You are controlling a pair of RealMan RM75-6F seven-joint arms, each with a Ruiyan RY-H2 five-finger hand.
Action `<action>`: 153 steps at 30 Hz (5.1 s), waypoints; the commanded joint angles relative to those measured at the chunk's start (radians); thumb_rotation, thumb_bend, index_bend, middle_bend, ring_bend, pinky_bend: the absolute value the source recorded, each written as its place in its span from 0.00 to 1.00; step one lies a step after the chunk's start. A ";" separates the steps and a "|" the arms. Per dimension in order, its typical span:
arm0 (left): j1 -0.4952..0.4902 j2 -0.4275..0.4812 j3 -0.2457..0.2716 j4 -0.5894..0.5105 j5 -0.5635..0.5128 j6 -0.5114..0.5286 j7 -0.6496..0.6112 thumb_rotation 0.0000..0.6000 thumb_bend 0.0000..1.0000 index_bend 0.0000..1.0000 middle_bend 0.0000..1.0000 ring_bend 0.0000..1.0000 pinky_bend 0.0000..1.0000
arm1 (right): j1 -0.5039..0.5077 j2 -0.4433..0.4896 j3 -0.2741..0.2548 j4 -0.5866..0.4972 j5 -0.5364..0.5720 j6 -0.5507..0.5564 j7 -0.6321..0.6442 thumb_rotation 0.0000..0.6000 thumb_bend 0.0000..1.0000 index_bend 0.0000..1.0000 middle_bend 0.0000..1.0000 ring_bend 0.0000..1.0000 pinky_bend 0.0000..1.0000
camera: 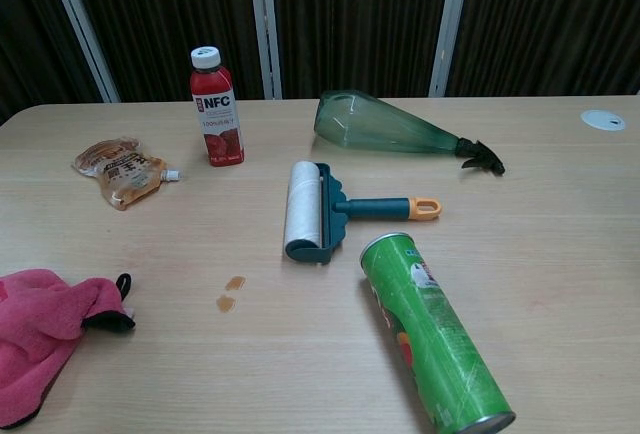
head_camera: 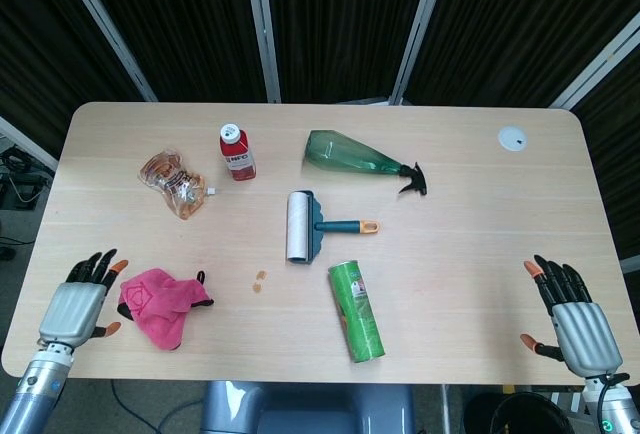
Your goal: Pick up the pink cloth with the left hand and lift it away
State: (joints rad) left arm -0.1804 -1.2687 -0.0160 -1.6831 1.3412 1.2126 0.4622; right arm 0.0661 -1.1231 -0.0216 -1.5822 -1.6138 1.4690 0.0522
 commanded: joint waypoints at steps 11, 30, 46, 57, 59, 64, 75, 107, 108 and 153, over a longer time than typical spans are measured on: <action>-0.089 -0.189 -0.020 0.081 -0.189 -0.087 0.199 1.00 0.09 0.22 0.04 0.04 0.17 | 0.002 0.003 -0.002 0.004 -0.005 0.000 0.020 1.00 0.00 0.00 0.00 0.00 0.00; -0.113 -0.280 -0.022 0.155 -0.144 -0.031 0.114 1.00 0.65 0.75 0.47 0.38 0.51 | 0.002 0.004 -0.002 -0.004 0.003 -0.006 0.023 1.00 0.00 0.00 0.00 0.00 0.00; -0.242 -0.385 -0.112 0.047 -0.110 -0.039 0.185 1.00 0.66 0.79 0.50 0.41 0.53 | 0.005 0.004 0.000 -0.003 0.007 -0.010 0.035 1.00 0.00 0.00 0.00 0.00 0.00; -0.314 -0.513 -0.082 0.093 -0.134 -0.094 0.265 1.00 0.66 0.79 0.50 0.41 0.53 | 0.004 0.007 0.002 -0.006 0.015 -0.012 0.052 1.00 0.00 0.00 0.00 0.00 0.00; -0.326 -0.539 -0.084 0.127 -0.146 -0.104 0.271 1.00 0.66 0.79 0.50 0.41 0.53 | 0.003 0.007 0.001 -0.007 0.015 -0.012 0.052 1.00 0.00 0.00 0.00 0.00 0.00; -0.358 -0.606 -0.104 0.228 -0.186 -0.137 0.266 1.00 0.66 0.79 0.50 0.41 0.53 | 0.002 0.008 0.003 -0.009 0.021 -0.012 0.060 1.00 0.00 0.00 0.00 0.00 0.00; -0.420 -0.687 -0.148 0.407 -0.235 -0.184 0.244 1.00 0.66 0.80 0.50 0.41 0.53 | 0.002 0.010 0.004 -0.009 0.023 -0.014 0.076 1.00 0.00 0.00 0.00 0.00 0.00; -0.403 -0.512 -0.145 0.408 -0.266 -0.143 0.193 1.00 0.66 0.80 0.50 0.41 0.53 | 0.005 0.006 0.005 -0.018 0.024 -0.020 0.064 1.00 0.00 0.00 0.00 0.00 0.00; -0.406 -0.519 -0.141 0.401 -0.262 -0.143 0.197 1.00 0.66 0.80 0.50 0.41 0.53 | 0.005 0.006 0.005 -0.018 0.023 -0.020 0.066 1.00 0.00 0.00 0.00 0.00 0.00; -0.398 -0.428 -0.157 0.359 -0.280 -0.082 0.179 1.00 0.66 0.79 0.49 0.41 0.53 | 0.003 0.010 0.003 -0.008 0.018 -0.015 0.061 1.00 0.00 0.00 0.00 0.00 0.00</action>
State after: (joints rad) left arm -0.5938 -1.7334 -0.1617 -1.3010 1.0532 1.1089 0.6667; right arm 0.0690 -1.1133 -0.0183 -1.5907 -1.5951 1.4543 0.1131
